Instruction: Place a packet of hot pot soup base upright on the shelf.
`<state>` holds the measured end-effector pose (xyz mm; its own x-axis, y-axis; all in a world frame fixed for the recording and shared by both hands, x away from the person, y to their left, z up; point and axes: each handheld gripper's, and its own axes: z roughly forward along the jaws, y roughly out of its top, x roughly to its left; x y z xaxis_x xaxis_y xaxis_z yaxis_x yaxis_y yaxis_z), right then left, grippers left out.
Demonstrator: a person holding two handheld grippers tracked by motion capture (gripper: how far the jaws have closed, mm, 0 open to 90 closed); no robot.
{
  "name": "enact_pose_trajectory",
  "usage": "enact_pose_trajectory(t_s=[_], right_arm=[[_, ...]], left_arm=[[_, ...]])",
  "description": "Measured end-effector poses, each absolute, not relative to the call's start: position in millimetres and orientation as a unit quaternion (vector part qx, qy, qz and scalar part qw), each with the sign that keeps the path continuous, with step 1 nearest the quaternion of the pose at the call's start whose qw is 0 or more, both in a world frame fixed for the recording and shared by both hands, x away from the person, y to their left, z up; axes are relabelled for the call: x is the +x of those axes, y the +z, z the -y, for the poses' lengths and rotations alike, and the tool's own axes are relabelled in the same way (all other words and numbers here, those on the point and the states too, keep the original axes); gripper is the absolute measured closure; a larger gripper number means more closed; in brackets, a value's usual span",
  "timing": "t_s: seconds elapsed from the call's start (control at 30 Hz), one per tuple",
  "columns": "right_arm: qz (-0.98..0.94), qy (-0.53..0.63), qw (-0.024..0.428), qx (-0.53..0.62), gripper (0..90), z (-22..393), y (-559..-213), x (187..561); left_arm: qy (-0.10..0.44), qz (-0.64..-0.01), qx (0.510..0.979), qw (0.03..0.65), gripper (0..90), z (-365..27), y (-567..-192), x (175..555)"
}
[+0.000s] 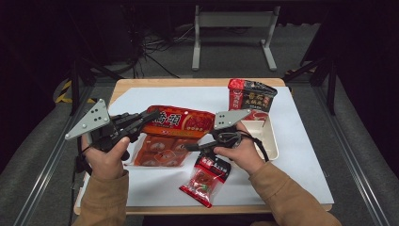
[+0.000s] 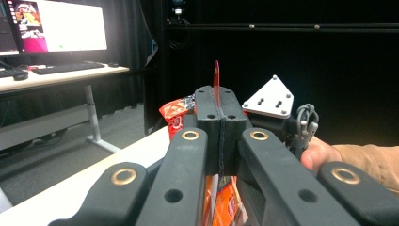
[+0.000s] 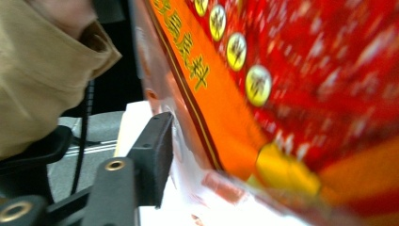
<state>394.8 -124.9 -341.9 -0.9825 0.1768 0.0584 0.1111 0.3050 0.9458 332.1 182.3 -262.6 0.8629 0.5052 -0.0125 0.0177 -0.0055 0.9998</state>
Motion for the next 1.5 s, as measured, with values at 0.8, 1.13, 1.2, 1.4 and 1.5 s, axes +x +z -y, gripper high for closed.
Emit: enact_pose_trajectory(t_s=[0.8,1.13,1.2,1.4,1.5], right_arm=[[-0.821,0.569,0.03,0.043,70.2,123,-327,381],[-0.834,0.548,0.038,0.052,70.4,131,-317,381],[-0.838,0.541,0.044,0.06,70.5,133,-314,381],[-0.842,0.533,0.05,0.069,70.4,140,-306,384],[-0.847,0.524,0.047,0.078,70.4,143,-301,386]], left_arm=[[0.176,-0.198,0.675,0.689,90.0,-188,-264,334],[0.174,-0.207,0.674,0.688,86.3,-192,-269,341],[0.17,-0.214,0.67,0.69,79.2,-194,-270,342],[0.2,-0.233,0.683,0.663,54.4,-195,-273,344],[0.21,-0.246,0.687,0.651,41.7,-195,-275,347]])
